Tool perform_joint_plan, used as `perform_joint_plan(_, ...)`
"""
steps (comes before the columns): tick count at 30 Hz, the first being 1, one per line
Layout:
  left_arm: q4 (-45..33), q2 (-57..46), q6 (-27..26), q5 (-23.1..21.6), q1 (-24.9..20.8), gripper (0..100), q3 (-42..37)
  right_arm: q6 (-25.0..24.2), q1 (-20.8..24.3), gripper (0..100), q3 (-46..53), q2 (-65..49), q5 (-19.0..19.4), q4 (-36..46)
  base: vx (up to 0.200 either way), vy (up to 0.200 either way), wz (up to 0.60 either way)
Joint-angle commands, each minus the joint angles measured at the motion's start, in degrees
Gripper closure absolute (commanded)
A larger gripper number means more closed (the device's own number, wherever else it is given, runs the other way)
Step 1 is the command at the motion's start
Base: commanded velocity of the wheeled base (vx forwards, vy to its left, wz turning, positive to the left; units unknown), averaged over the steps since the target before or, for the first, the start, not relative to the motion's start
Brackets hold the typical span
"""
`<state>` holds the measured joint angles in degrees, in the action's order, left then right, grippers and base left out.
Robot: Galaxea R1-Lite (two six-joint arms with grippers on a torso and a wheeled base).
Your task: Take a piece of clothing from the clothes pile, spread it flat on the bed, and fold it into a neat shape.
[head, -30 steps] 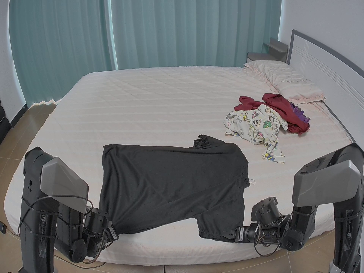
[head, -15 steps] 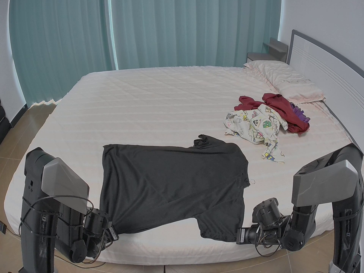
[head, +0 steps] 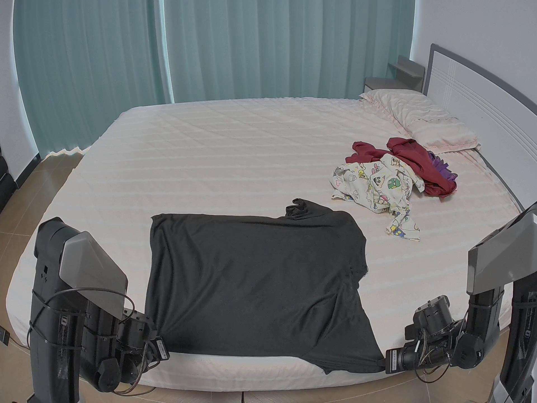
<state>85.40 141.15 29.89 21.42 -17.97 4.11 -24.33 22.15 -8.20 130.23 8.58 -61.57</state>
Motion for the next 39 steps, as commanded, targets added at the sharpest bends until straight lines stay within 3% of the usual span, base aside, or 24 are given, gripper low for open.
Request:
perform_joint_plan(1, 3.9, 0.1, -3.5, 0.6, 2.2, 100, -3.8, 1.0, -0.6, 100, 2.6, -0.5, 0.4, -0.1, 0.000, 0.000, 0.00)
perform_joint_plan(7, 3.6, 0.1, -4.1, 1.9, 2.7, 100, -3.9, 4.4, -0.4, 100, 4.7, -0.5, 0.0, 0.0, 0.000, 0.000, 0.00)
perform_joint_plan(20, 2.3, 2.0, -4.7, 3.1, 1.5, 100, -3.8, 4.9, 0.7, 100, 6.0, -0.2, -2.1, 0.0, 0.000, 0.000, 0.00)
perform_joint_plan(21, 2.3, 2.0, -4.7, 3.1, 1.4, 100, -3.8, 4.9, 0.7, 0, 6.0, -0.2, -2.1, 0.0, 0.000, 0.000, 0.00)
perform_joint_plan(23, 2.3, 2.0, -4.6, 3.0, 1.4, 100, -3.9, 4.9, 0.6, 0, 6.1, -0.7, -2.0, -0.1, 0.000, 0.000, 0.00)
perform_joint_plan(24, 2.3, 2.0, -4.5, 2.8, 1.4, 0, -3.9, 4.9, 0.5, 0, 6.1, -0.8, -2.0, -0.2, 0.000, 0.000, 0.00)
perform_joint_plan(33, 2.5, 1.6, -4.2, 3.1, 1.9, 0, -3.9, 4.0, -2.9, 0, 2.5, -3.0, -1.6, -5.4, 0.000, 0.000, 0.00)
perform_joint_plan(39, 2.5, -6.9, -5.3, 2.8, 6.3, 0, -3.9, 1.3, -5.5, 0, -3.4, -3.0, -2.0, -5.0, 0.000, 0.000, 0.00)
